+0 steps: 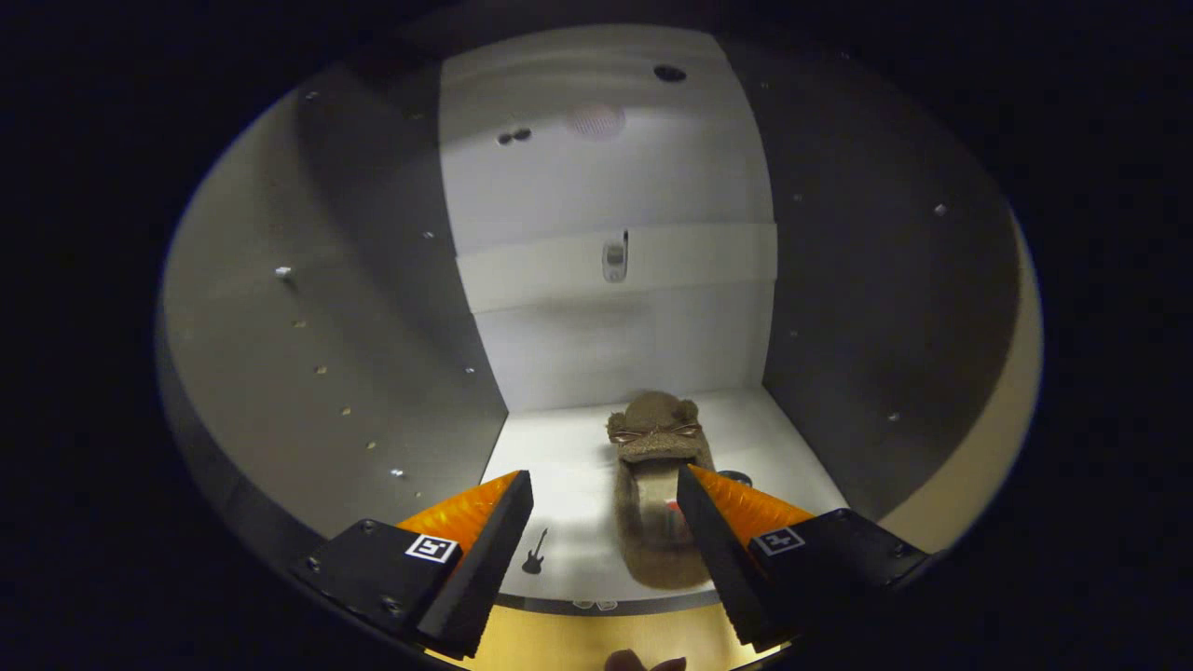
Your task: Open the shoe cabinet door, grab the shoes and put them into the shoe cabinet, then close the shoe cabinet door.
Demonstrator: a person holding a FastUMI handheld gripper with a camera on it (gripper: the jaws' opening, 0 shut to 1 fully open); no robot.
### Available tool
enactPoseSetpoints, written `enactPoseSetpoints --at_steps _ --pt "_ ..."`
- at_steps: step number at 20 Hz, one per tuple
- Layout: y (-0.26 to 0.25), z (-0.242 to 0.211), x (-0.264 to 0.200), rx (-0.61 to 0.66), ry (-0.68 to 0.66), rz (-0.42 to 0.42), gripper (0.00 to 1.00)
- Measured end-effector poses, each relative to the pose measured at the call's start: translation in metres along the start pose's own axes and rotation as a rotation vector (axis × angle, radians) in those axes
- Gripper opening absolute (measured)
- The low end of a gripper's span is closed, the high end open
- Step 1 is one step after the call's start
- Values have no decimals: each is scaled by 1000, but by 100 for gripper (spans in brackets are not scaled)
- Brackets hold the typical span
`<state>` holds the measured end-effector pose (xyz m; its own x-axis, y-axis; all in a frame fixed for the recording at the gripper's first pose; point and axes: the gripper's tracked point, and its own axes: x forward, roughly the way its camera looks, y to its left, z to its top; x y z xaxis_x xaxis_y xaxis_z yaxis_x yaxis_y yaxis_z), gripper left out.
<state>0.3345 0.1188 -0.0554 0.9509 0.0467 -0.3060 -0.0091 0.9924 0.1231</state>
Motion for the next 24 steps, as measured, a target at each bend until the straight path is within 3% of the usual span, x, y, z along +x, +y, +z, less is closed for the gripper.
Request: enactPoseSetpoints --at_steps 9,16,19,24 --pt "6 -6 -218 -52 -231 30 98" --pt "-17 -30 -360 -78 -276 91 98" --pt "-27 -32 -406 -65 -321 121 98" --pt "-76 -33 -448 -44 -347 86 98"
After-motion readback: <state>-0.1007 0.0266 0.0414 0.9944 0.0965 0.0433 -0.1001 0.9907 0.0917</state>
